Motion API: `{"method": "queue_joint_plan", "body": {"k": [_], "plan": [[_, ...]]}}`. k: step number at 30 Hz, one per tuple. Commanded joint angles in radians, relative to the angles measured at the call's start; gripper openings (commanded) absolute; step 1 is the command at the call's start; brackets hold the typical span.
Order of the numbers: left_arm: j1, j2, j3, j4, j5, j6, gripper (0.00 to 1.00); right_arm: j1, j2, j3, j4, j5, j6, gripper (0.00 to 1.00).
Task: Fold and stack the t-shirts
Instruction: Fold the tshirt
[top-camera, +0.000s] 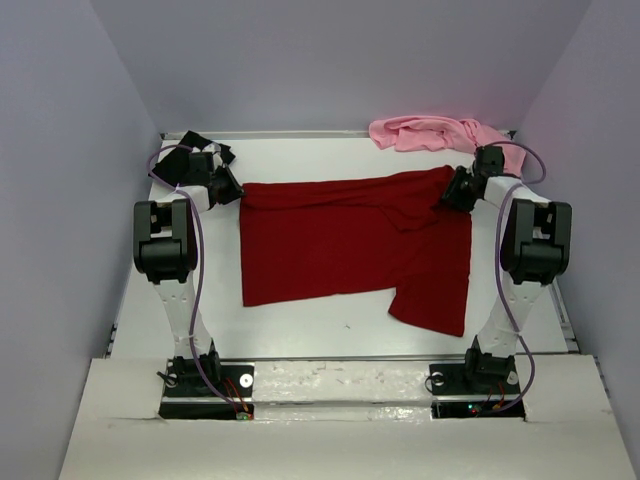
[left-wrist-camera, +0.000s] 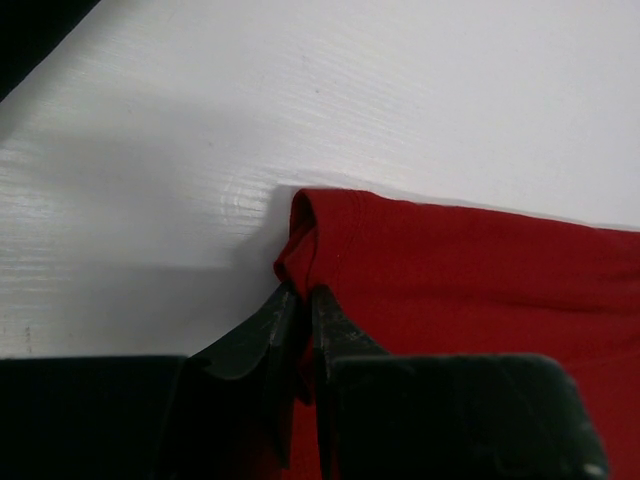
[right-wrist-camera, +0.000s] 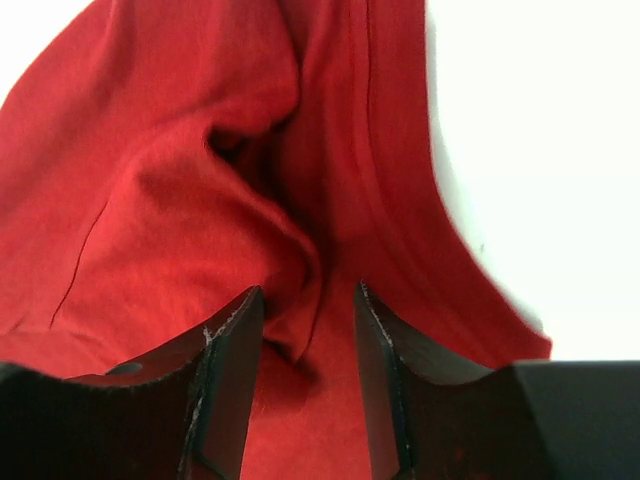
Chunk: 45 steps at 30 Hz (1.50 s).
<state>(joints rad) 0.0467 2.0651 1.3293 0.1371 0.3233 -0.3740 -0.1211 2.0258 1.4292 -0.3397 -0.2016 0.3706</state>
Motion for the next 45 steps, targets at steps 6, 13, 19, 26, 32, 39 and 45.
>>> {"method": "queue_joint_plan", "body": {"k": [6,13,19,26,32,39,45], "plan": [[-0.004,-0.043,0.01,0.006,-0.001,0.018,0.2,-0.017,-0.099,-0.143,0.197,-0.168,0.109,0.42],[-0.005,-0.048,0.01,0.006,-0.004,0.018,0.2,-0.026,-0.194,-0.291,0.372,-0.19,0.168,0.4],[-0.007,-0.048,0.011,0.004,-0.006,0.02,0.2,-0.026,-0.271,-0.357,0.407,-0.136,0.168,0.39],[-0.007,-0.049,0.008,0.002,-0.006,0.02,0.2,-0.084,-0.315,-0.394,0.415,-0.157,0.166,0.39],[-0.008,-0.051,0.005,0.004,-0.004,0.02,0.2,-0.129,-0.341,-0.434,0.419,-0.206,0.182,0.4],[-0.028,-0.109,-0.045,0.03,0.011,0.007,0.2,-0.129,-0.446,-0.565,0.498,-0.281,0.205,0.39],[-0.076,-0.253,-0.125,0.074,-0.05,-0.031,0.57,-0.129,-0.45,-0.622,0.583,-0.357,0.222,0.4]]}}
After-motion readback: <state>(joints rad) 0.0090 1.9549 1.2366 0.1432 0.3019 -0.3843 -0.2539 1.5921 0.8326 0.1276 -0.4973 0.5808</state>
